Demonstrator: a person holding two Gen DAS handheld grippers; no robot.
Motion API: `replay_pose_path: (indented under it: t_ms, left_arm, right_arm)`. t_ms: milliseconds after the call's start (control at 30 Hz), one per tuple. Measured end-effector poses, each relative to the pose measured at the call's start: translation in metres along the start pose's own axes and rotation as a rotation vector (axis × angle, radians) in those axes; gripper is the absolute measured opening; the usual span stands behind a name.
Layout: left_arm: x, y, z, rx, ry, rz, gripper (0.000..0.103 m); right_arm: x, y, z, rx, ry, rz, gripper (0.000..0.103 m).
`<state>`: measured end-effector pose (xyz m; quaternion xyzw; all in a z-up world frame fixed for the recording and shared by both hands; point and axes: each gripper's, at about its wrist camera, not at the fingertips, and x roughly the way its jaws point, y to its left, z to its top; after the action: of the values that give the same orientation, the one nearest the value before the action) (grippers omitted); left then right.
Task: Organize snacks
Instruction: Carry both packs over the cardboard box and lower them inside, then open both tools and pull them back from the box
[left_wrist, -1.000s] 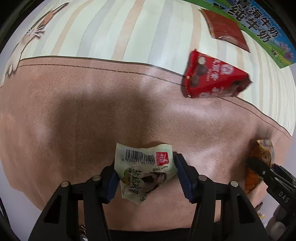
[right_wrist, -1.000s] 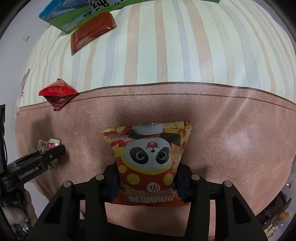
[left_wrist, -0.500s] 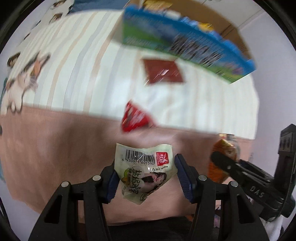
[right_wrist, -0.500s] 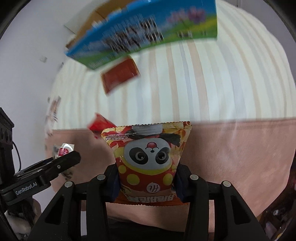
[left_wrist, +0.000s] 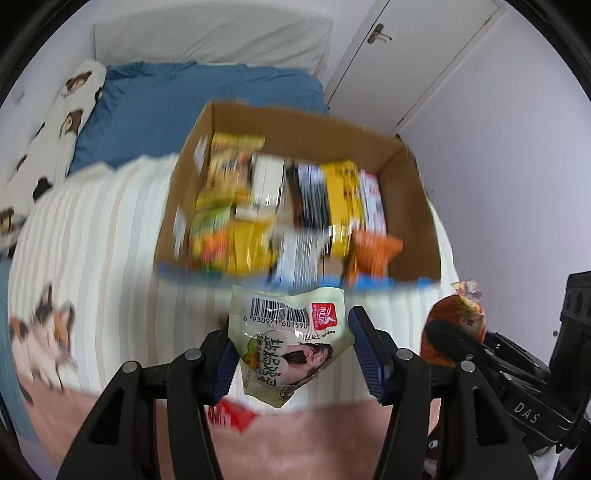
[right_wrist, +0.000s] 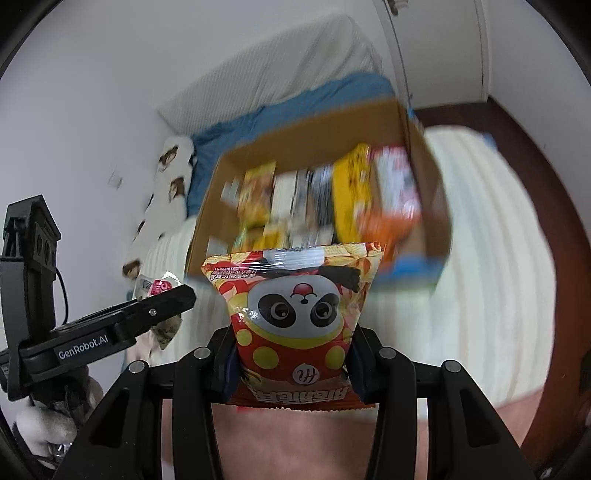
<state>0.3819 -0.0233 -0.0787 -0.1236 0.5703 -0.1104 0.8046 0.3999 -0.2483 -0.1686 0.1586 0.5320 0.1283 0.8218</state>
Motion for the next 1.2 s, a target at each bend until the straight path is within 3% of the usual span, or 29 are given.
replay_pose_path:
  t_ms: [133, 333, 467, 667, 700, 767, 800, 833, 933, 1200]
  left_arm:
    - [0.024, -0.002, 0.061, 0.001, 0.013, 0.021, 0.054]
    - [0.081, 0.010, 0.119, -0.013, 0.108, 0.073, 0.054]
    - [0.122, 0.022, 0.136, -0.024, 0.187, 0.107, 0.054]
    - [0.160, 0.033, 0.140, -0.030, 0.279, 0.124, 0.058]
    - [0.165, 0.034, 0.139, -0.029, 0.301, 0.130, 0.058]
    - [0.171, 0.039, 0.137, -0.060, 0.340, 0.133, 0.059]
    - [0.173, 0.041, 0.137, -0.069, 0.350, 0.124, 0.060]
    - [0.173, 0.042, 0.137, -0.073, 0.353, 0.127, 0.063]
    - [0.170, 0.041, 0.136, -0.049, 0.333, 0.141, 0.090]
    - [0.148, 0.034, 0.140, -0.014, 0.284, 0.168, 0.092]
  right_arm:
    - [0.018, -0.011, 0.058, -0.002, -0.017, -0.067, 0.049]
    - [0.062, -0.039, 0.122, 0.018, 0.019, -0.180, 0.049]
    - [0.096, -0.057, 0.143, 0.040, 0.069, -0.214, 0.049]
    - [0.135, -0.069, 0.148, 0.053, 0.126, -0.253, 0.049]
    - [0.141, -0.072, 0.149, 0.062, 0.149, -0.269, 0.052]
    - [0.148, -0.074, 0.149, 0.067, 0.190, -0.306, 0.083]
    - [0.150, -0.073, 0.149, 0.067, 0.194, -0.285, 0.090]
    - [0.152, -0.071, 0.148, 0.062, 0.207, -0.298, 0.091]
    - [0.157, -0.064, 0.146, 0.028, 0.227, -0.321, 0.097]
    - [0.156, -0.053, 0.142, -0.005, 0.256, -0.351, 0.099]
